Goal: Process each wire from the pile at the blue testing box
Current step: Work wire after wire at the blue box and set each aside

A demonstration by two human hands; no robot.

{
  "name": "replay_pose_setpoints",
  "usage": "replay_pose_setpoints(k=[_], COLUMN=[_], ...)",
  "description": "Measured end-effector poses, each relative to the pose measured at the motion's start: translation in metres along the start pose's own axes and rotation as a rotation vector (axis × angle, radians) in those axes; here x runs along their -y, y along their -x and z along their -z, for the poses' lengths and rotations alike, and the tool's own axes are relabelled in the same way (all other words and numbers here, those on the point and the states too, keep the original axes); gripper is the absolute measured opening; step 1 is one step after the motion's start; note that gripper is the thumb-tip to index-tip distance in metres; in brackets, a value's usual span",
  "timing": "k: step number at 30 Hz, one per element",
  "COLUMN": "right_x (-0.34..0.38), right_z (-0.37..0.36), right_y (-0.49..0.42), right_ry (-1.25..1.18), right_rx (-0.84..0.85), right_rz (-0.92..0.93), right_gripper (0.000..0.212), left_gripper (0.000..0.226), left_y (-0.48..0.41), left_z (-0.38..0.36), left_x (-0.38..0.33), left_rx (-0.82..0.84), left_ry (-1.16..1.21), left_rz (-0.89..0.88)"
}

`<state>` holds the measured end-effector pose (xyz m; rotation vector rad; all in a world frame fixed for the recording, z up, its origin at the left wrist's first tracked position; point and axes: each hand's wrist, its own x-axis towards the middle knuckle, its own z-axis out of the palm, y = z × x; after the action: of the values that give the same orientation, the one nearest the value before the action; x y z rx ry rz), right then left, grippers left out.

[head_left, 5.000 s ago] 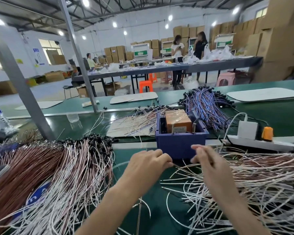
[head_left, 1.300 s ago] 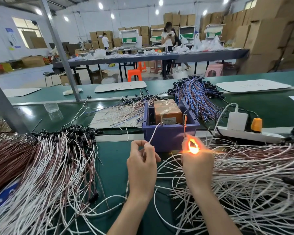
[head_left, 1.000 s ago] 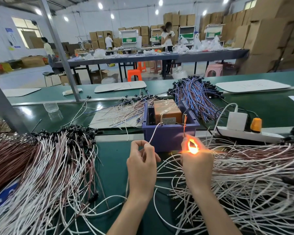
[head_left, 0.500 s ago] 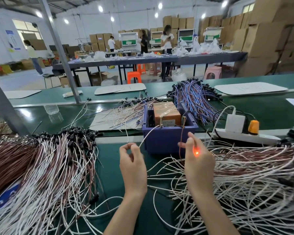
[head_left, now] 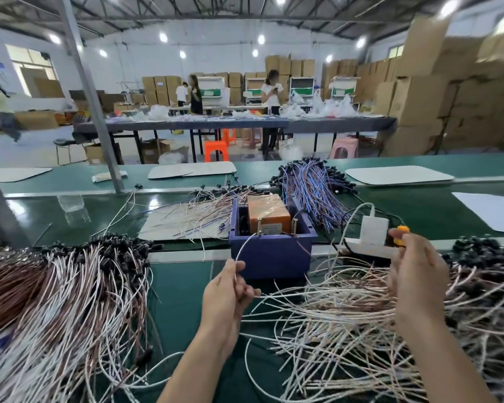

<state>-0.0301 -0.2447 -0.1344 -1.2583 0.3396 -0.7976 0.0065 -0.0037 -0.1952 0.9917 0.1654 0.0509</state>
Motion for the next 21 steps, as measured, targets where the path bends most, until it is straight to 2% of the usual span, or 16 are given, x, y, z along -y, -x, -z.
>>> replay_pose_setpoints(k=[3, 6, 9, 14, 16, 21], right_x=[0.004, 0.002, 0.0, 0.006, 0.01, 0.002], right_z=[0.01, 0.016, 0.023, 0.035, 0.033, 0.029], right_y=[-0.004, -0.002, -0.005, -0.02, -0.023, -0.018], right_ry=[-0.121, -0.153, -0.071, 0.116, 0.253, 0.853], right_rx=[0.046, 0.041, -0.08, -0.306, -0.375, -0.43], right_rz=[-0.072, -0.064, -0.024, 0.107, 0.191, 0.514], right_gripper=[0.023, 0.022, 0.024, 0.026, 0.025, 0.034], left_gripper=[0.026, 0.033, 0.037, 0.03, 0.03, 0.029], left_y=[0.001, 0.003, 0.005, -0.005, -0.006, 0.001], left_z=[0.001, 0.005, 0.005, 0.013, 0.015, 0.008], left_x=[-0.005, -0.013, -0.015, -0.018, -0.016, -0.02], left_rx=[0.023, 0.046, 0.009, -0.167, -0.204, -0.216], left_ry=[0.096, 0.19, 0.183, 0.077, 0.023, -0.152], left_rz=[0.025, 0.026, 0.009, -0.075, -0.097, -0.224])
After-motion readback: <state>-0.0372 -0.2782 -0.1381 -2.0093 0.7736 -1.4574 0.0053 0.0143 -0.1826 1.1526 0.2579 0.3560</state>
